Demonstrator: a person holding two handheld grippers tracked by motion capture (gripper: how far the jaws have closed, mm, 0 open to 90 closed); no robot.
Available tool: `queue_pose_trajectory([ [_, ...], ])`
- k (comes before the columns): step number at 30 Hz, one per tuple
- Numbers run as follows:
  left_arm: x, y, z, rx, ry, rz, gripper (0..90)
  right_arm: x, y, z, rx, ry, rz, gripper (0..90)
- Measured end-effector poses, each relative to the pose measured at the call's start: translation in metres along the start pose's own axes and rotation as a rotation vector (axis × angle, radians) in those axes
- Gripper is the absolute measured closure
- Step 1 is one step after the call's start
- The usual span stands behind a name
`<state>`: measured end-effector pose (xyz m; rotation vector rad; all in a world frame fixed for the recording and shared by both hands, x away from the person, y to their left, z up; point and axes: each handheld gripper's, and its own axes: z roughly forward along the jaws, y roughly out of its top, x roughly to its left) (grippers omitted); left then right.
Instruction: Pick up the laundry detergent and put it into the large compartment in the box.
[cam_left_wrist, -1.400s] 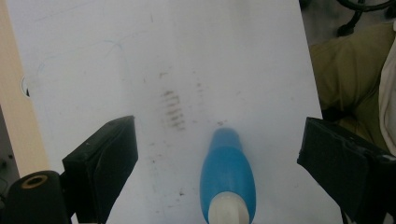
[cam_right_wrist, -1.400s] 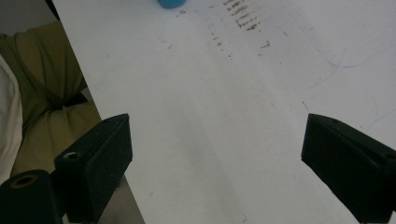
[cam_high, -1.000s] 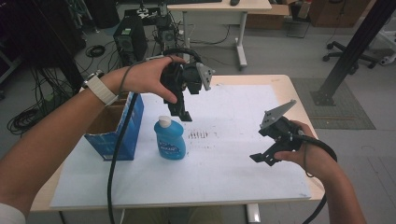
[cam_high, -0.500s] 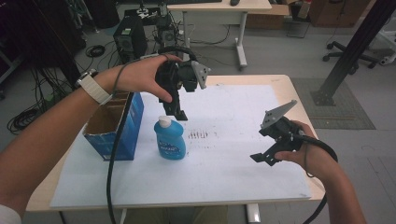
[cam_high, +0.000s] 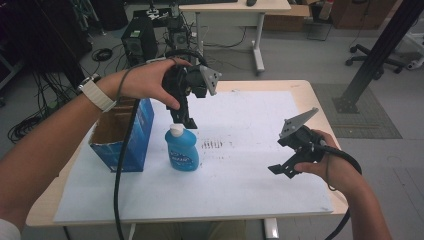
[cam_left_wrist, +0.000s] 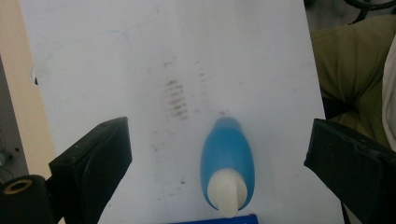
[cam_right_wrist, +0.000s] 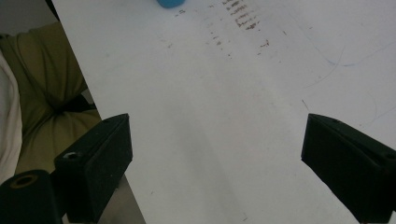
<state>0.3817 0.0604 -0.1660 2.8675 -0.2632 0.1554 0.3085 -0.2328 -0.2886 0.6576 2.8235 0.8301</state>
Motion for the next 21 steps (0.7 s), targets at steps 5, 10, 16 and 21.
queue_pose_trajectory([
  [5, 0.001, -0.005, 0.001, 0.003, -0.003, -0.005, 7.0, 0.0, 0.001, 0.001, -0.001, 0.002, 0.001, 8.9],
  [10, 0.0, -0.008, 0.003, 0.001, -0.006, -0.006, 6.9, 0.0, 0.002, 0.001, 0.0, 0.002, -0.003, 8.9],
  [16, 0.002, -0.012, 0.006, 0.012, -0.011, -0.015, 6.9, 0.0, 0.002, 0.002, 0.0, 0.003, -0.004, 8.9],
  [21, 0.003, -0.015, 0.01, 0.012, -0.02, -0.016, 6.9, 0.0, 0.001, 0.002, 0.0, 0.005, -0.001, 8.9],
])
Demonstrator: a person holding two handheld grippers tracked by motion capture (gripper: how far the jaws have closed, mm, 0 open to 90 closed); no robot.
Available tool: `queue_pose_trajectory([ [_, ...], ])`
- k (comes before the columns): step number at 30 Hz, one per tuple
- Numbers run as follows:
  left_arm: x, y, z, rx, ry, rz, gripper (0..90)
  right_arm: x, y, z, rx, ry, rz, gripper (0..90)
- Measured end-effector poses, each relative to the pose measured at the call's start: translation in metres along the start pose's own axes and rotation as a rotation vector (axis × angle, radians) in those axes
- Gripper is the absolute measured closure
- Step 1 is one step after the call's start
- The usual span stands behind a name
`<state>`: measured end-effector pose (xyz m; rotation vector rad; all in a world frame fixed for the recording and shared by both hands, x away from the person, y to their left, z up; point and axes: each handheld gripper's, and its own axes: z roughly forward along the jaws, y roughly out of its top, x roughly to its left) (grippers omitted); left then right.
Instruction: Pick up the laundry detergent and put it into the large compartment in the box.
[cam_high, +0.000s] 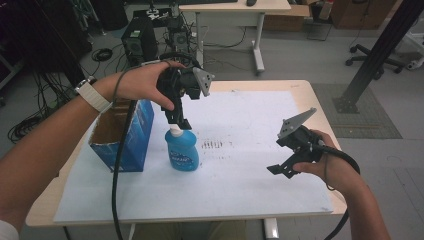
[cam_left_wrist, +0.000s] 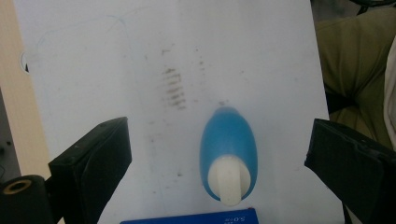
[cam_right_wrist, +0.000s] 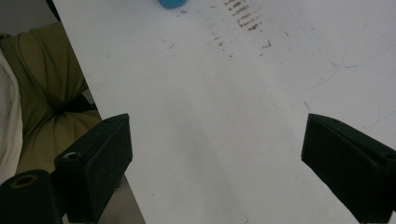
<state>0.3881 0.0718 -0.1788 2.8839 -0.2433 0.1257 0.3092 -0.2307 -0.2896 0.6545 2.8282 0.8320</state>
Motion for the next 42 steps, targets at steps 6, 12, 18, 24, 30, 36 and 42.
queue_pose_trajectory([
  [6, 0.0, -0.003, 0.006, 0.008, -0.007, -0.006, 6.9, -0.001, 0.001, 0.001, 0.003, 0.001, -0.002, 8.9],
  [12, 0.001, -0.007, 0.008, 0.007, -0.007, -0.007, 6.9, -0.001, 0.002, 0.002, 0.002, 0.005, -0.001, 8.9],
  [18, 0.002, -0.01, 0.011, 0.013, -0.001, -0.009, 6.9, -0.001, 0.002, 0.003, 0.003, 0.006, -0.001, 8.9],
  [24, 0.002, -0.014, 0.018, 0.021, -0.011, -0.015, 6.9, -0.001, 0.001, 0.003, 0.003, 0.004, 0.0, 8.9],
  [30, 0.002, -0.018, 0.024, 0.031, -0.016, -0.017, 6.9, -0.001, 0.001, 0.003, 0.001, 0.004, 0.002, 8.8],
  [36, 0.002, -0.021, 0.03, 0.044, -0.027, -0.008, 7.0, 0.0, 0.001, 0.004, 0.004, 0.005, 0.002, 8.8],
  [42, 0.001, -0.025, 0.037, 0.049, -0.035, -0.015, 6.9, 0.0, 0.002, 0.004, 0.005, 0.005, 0.004, 8.9],
])
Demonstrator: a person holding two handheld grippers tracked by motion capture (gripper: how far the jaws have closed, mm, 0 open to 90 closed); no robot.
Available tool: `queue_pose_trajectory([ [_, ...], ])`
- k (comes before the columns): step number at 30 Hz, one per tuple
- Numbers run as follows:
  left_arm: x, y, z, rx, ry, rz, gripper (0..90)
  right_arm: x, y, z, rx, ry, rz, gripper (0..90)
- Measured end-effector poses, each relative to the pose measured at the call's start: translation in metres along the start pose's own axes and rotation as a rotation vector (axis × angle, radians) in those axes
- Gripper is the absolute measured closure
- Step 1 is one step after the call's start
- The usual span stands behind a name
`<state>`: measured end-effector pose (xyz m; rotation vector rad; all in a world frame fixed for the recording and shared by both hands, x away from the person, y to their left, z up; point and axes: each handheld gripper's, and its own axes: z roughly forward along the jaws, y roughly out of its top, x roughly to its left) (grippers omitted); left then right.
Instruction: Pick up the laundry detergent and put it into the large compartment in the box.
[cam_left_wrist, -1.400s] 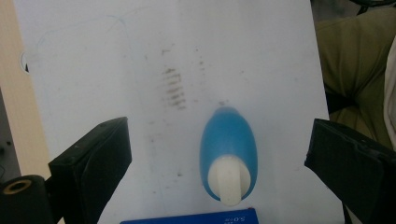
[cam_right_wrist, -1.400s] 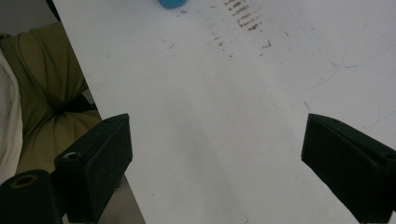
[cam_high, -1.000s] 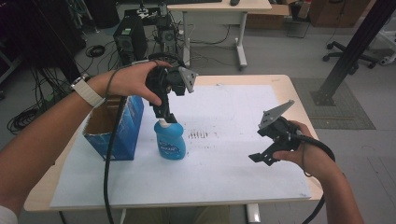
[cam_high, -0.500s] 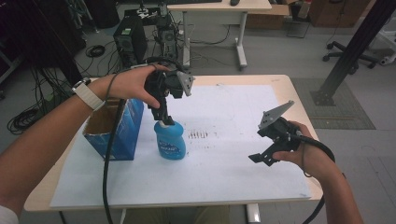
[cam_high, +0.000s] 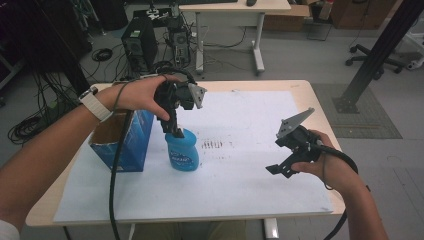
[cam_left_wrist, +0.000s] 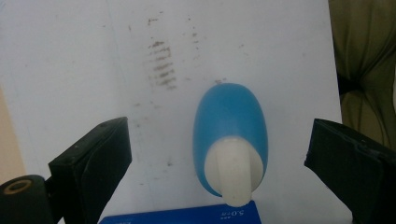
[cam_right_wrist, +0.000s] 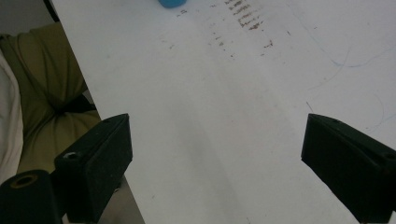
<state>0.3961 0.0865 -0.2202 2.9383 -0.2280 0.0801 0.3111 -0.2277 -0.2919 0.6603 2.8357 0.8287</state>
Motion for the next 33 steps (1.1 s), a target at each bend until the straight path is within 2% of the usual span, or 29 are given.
queue_pose_trajectory([
  [4, 0.0, -0.003, 0.004, 0.005, 0.005, 0.0, 7.2, 0.0, 0.001, 0.001, 0.001, 0.001, -0.001, 8.9],
  [14, -0.001, -0.01, 0.015, 0.018, -0.019, -0.008, 7.2, 0.0, 0.003, 0.003, 0.005, 0.003, -0.003, 8.9],
  [33, -0.001, -0.012, 0.027, 0.036, -0.034, 0.009, 7.6, 0.0, 0.003, 0.003, 0.001, 0.005, -0.001, 8.9],
])
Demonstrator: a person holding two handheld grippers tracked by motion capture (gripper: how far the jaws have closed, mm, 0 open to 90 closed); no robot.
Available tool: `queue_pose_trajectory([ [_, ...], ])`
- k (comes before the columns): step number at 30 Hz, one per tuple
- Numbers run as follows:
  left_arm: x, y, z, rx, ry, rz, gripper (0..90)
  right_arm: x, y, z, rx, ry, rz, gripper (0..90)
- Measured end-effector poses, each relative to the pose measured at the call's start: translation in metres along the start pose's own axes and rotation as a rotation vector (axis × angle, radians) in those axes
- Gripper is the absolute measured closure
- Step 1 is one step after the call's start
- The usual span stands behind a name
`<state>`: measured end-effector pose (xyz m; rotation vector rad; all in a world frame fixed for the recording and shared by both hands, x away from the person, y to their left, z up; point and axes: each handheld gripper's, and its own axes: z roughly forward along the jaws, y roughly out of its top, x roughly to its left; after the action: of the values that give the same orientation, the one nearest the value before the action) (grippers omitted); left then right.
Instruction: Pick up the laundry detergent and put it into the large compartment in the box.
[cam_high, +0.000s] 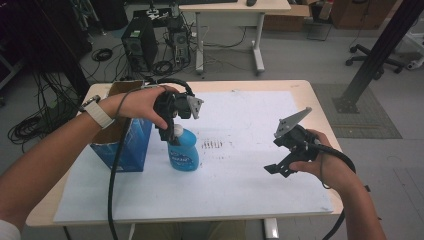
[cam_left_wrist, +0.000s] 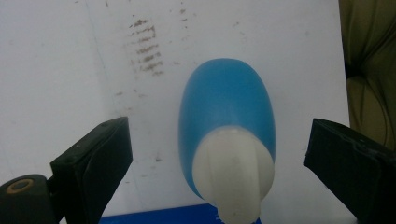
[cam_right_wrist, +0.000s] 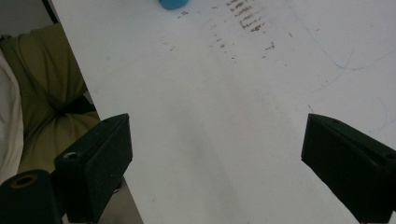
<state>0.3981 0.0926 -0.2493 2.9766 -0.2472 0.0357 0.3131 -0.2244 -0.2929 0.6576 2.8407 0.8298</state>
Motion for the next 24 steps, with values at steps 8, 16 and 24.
queue_pose_trajectory([
  [8, 0.0, 0.001, 0.003, 0.006, 0.002, 0.013, 7.6, 0.0, 0.0, 0.002, 0.002, 0.002, 0.0, 8.9],
  [16, -0.001, 0.002, 0.007, 0.013, 0.0, 0.033, 7.9, 0.0, 0.002, 0.002, 0.0, 0.003, -0.002, 8.8],
  [24, -0.001, 0.001, 0.012, 0.022, 0.001, 0.036, 8.1, 0.001, 0.003, 0.001, 0.001, 0.003, -0.002, 8.8],
])
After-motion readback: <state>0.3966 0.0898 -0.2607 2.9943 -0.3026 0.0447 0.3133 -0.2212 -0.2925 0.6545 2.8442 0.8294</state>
